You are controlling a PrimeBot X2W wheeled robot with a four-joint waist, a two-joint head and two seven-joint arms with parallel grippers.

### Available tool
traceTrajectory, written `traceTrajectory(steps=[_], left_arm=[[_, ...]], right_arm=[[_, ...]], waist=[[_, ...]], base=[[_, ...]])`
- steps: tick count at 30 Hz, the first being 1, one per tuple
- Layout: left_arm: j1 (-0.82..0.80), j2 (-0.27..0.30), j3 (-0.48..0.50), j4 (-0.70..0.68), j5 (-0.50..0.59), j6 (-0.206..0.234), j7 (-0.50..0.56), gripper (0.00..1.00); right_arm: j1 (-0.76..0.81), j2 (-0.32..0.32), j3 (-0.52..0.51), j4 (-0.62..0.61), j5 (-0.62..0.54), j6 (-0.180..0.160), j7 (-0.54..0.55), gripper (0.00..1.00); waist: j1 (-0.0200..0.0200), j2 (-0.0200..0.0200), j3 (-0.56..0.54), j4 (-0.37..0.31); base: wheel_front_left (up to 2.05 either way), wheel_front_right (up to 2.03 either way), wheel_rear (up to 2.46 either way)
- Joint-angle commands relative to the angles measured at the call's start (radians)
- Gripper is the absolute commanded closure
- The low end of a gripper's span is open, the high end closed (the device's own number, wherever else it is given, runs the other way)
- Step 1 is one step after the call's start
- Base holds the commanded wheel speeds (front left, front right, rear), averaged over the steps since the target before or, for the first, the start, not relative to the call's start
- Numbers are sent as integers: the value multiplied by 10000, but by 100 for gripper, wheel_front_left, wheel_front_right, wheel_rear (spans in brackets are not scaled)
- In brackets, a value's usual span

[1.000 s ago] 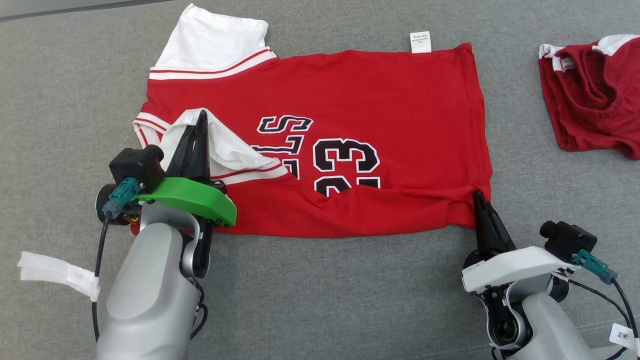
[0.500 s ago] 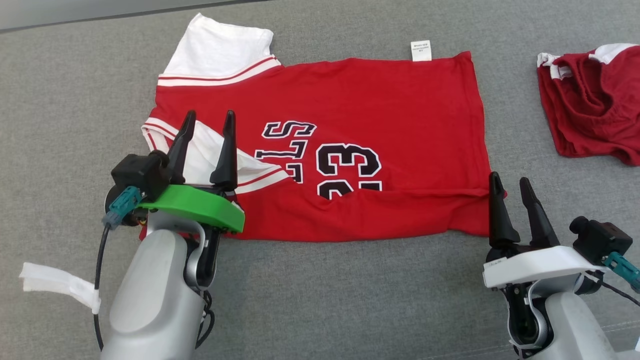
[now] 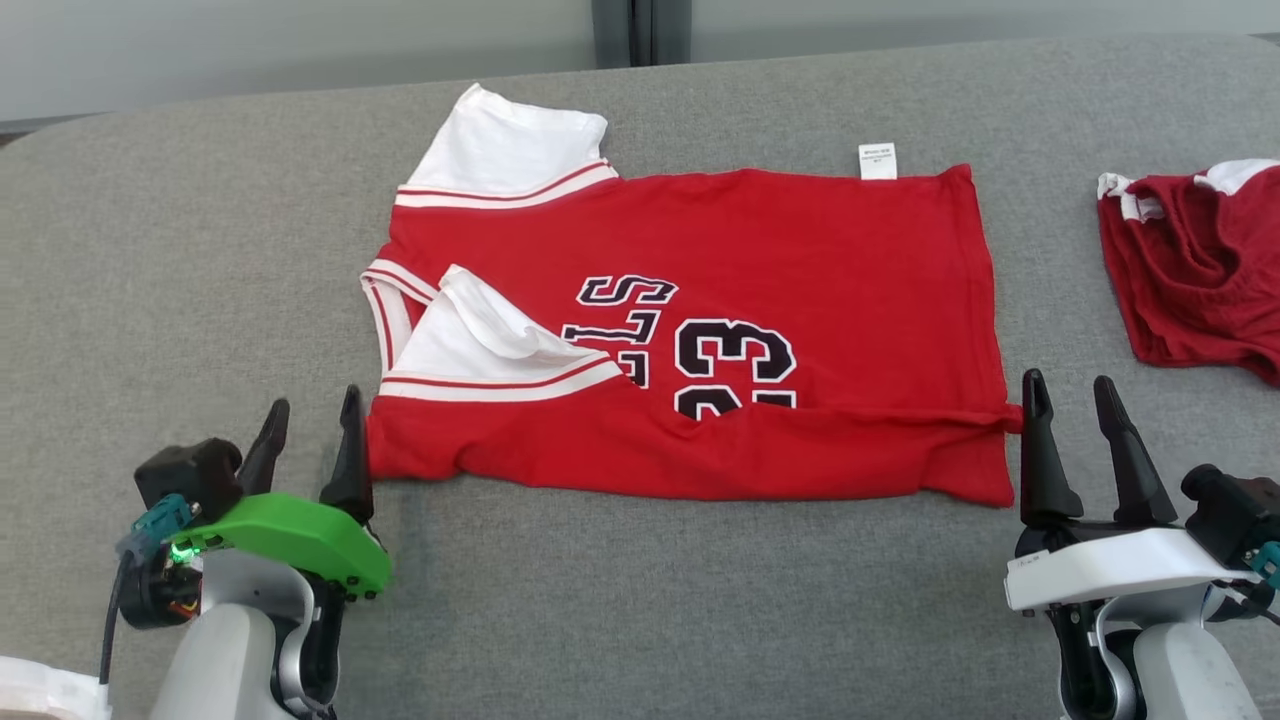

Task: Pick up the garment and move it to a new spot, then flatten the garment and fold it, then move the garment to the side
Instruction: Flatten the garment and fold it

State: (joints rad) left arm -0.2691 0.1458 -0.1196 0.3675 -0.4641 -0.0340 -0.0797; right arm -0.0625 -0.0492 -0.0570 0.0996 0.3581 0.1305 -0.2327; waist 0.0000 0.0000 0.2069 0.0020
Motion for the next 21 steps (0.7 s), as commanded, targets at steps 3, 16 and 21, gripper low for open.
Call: traceTrajectory(steps=[3,16,21], left_arm=[[400,9,35,-240,-443,43,834,0],[760,-394,395,-255,-1490,872,2426,0],[672,-492,417,-93,-1779,822,2490,74]], right_arm=[[192,-21,73,-116,-30,4,87,0],[267,-21,217,-109,-77,4,179,0],[328,-21,183,111,-126,4,435,0]], waist=[[0,0,-171,133],[0,0,-55,-212],[0,0,-53,-310]], base=[[0,0,0],[0,0,0],[0,0,0]])
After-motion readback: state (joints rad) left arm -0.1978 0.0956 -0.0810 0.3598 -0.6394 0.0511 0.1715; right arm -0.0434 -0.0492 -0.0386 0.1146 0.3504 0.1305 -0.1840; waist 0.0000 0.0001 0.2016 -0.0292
